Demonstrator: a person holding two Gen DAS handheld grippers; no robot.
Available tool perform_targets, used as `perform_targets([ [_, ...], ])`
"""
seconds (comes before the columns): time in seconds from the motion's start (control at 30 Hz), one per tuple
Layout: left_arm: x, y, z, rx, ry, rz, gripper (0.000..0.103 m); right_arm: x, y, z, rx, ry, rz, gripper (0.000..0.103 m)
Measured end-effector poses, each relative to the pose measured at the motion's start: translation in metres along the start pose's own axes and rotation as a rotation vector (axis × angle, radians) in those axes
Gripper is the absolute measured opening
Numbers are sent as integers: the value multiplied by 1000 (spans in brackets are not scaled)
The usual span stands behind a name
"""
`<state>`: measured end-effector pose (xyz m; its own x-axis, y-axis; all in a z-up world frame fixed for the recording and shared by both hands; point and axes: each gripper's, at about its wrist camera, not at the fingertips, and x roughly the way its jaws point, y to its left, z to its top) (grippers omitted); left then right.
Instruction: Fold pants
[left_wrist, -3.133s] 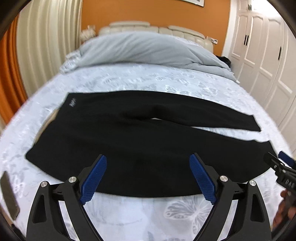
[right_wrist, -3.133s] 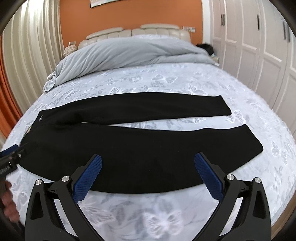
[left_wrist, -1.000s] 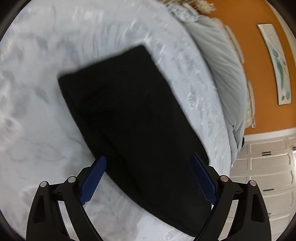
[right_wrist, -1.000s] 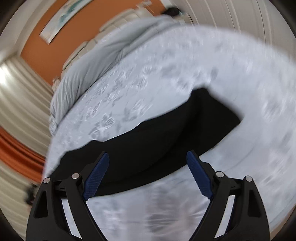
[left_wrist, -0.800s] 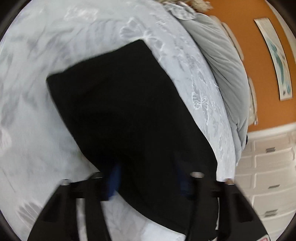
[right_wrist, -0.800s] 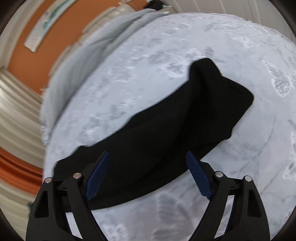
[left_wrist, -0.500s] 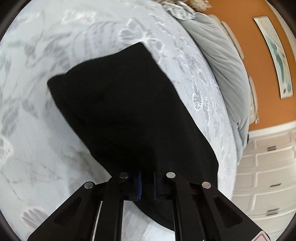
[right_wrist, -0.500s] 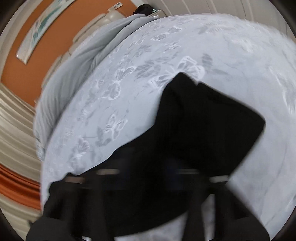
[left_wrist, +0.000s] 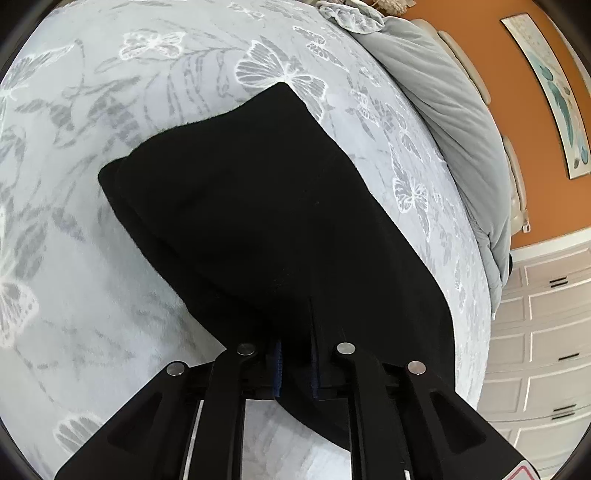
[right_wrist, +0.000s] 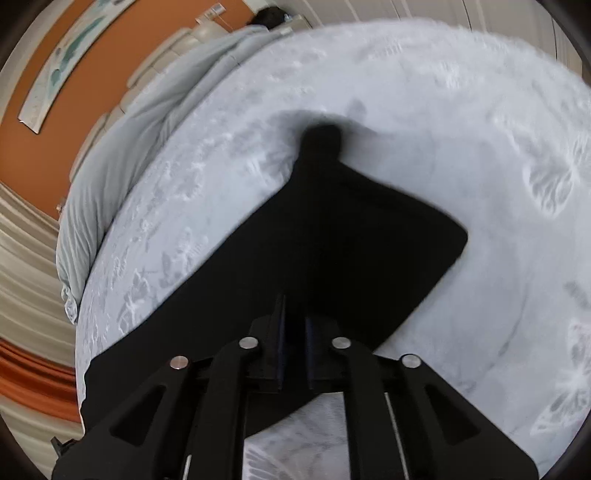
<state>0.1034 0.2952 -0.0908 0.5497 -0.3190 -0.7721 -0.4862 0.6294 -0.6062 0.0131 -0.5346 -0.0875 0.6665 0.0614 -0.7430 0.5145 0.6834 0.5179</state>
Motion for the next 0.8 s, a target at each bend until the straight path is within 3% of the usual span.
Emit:
perform_targets([
  [0.1,0,3,0,-1,0,-22,7,4,-5,2,34,4,-2,17],
  [0.17,-10,0,-1,19,-26,-49,4,4,-4,0,36,-7,-14,4],
  [0.3,-41,-5,2,63,-66,-146,2,-45,21,-2,-22,-110,94,4],
  [0.37,-46,0,8,74,-68,-125,3,-56,23,-4,-62,-134,65,4],
  [0.43,-29,16,13,45,-10,-33,7,-35,10,-6,-51,-51,-8,5],
  [0.47,-19,23,14,28,26,1,7,-12,-4,-10,-13,56,-49,5],
  [0.5,-12,31,15,0,60,11,7,-2,-12,-13,20,99,-71,5],
  [0.57,-18,37,12,-41,59,-37,8,-12,-17,-11,76,76,-35,12],
  [0.6,-30,31,12,0,19,-34,10,-19,-13,-9,64,54,-45,17],
  [0.63,-39,24,11,45,-14,-6,17,-31,-8,-8,38,15,-55,40],
  [0.67,-47,17,10,91,-55,42,27,-38,-4,-10,25,-7,-66,57],
  [0.7,-61,10,7,139,-139,154,33,-45,-1,-10,18,-34,-97,78],
  [0.73,-71,6,4,152,-218,236,38,-51,0,-11,23,-68,-131,78],
  [0.8,-94,-3,-4,168,-371,345,40,-64,8,-10,5,-125,-153,77],
])
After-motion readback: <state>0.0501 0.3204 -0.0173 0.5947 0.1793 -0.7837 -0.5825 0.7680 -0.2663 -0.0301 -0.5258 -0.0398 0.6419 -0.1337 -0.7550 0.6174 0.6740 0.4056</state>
